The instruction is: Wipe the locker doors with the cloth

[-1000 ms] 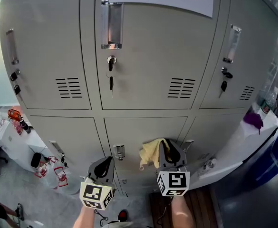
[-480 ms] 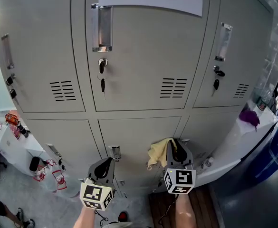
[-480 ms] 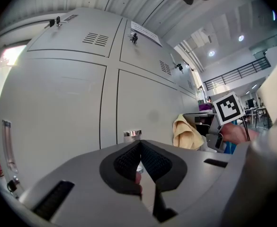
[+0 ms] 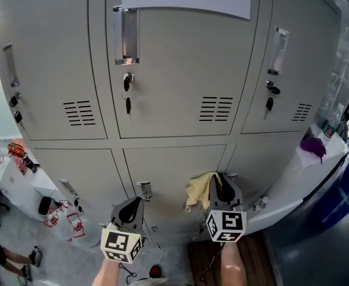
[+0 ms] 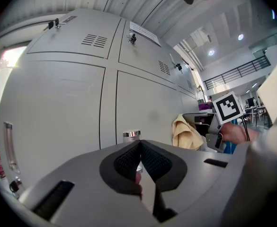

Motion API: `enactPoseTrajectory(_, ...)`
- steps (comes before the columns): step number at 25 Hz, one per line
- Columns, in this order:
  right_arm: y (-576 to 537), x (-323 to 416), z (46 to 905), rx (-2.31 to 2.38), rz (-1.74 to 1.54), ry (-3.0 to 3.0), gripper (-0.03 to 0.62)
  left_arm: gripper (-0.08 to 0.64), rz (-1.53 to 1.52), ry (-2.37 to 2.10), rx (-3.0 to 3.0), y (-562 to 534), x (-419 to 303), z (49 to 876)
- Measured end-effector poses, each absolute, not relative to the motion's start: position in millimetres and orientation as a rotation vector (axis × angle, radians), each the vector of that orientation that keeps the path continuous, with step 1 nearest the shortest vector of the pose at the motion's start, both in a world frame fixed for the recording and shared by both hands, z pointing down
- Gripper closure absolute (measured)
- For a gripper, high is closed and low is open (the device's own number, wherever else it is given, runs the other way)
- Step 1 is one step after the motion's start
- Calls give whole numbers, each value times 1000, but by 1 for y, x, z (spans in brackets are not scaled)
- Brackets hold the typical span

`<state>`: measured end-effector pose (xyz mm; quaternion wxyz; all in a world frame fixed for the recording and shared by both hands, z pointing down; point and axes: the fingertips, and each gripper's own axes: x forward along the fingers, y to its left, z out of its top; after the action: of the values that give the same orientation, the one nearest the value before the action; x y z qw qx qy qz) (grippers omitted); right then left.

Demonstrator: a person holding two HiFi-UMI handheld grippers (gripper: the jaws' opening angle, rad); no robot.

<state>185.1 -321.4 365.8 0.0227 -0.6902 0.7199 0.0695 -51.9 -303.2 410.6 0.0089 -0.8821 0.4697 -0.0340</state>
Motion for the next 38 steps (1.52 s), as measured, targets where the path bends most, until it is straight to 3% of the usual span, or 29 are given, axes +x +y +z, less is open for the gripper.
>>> enactPoseTrajectory(21, -244, 113, 387, -1845, 172, 2404, 520, 540, -169, 1590, -2706, -268, -70, 430)
enactPoseTrajectory(38, -266, 8, 450, -1575, 63, 2673, 520, 540, -232, 1746, -2628, -256, -110, 450)
